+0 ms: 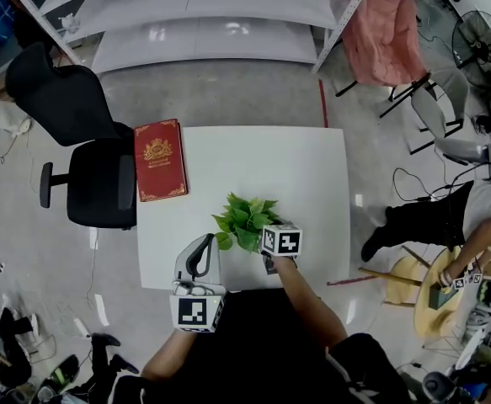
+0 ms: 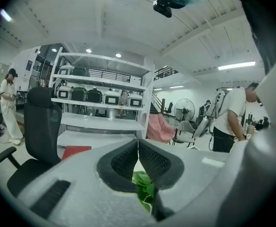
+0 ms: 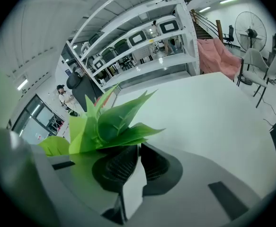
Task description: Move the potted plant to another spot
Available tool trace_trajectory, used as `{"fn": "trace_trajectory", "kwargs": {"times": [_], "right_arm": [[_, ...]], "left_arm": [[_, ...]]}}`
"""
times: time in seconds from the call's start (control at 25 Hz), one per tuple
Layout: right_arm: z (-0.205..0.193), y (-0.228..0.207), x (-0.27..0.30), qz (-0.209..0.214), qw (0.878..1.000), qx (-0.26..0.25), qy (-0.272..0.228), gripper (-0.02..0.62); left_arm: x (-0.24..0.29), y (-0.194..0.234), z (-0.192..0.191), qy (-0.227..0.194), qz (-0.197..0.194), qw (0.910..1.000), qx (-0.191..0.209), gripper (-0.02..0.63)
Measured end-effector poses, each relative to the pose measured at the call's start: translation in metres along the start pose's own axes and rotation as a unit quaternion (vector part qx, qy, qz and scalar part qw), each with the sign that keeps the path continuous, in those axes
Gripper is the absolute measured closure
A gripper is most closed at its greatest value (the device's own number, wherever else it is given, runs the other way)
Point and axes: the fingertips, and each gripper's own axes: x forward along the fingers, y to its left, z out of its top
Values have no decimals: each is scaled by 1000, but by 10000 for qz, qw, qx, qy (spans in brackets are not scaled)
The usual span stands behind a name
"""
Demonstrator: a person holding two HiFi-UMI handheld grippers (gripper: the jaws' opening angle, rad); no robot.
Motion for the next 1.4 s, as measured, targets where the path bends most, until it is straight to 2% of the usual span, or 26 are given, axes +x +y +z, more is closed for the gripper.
{"fn": "trace_trajectory", "kwargs": {"times": [0.64,1.0,1.4], "right_arm": [[-8,-30,-21,-11,10000,21,16,563],[1,-81,-52,-233,9992,262,-187,563],[12,-159,-91,-584,9958,595,-377,563]], "left_arm": [[12,-33,-3,-24,-211,9997,98,587],[33,-75,-4,-12,-536,9985,120,588],[64,-133,-6,14,-1028,9945,195,588]]}}
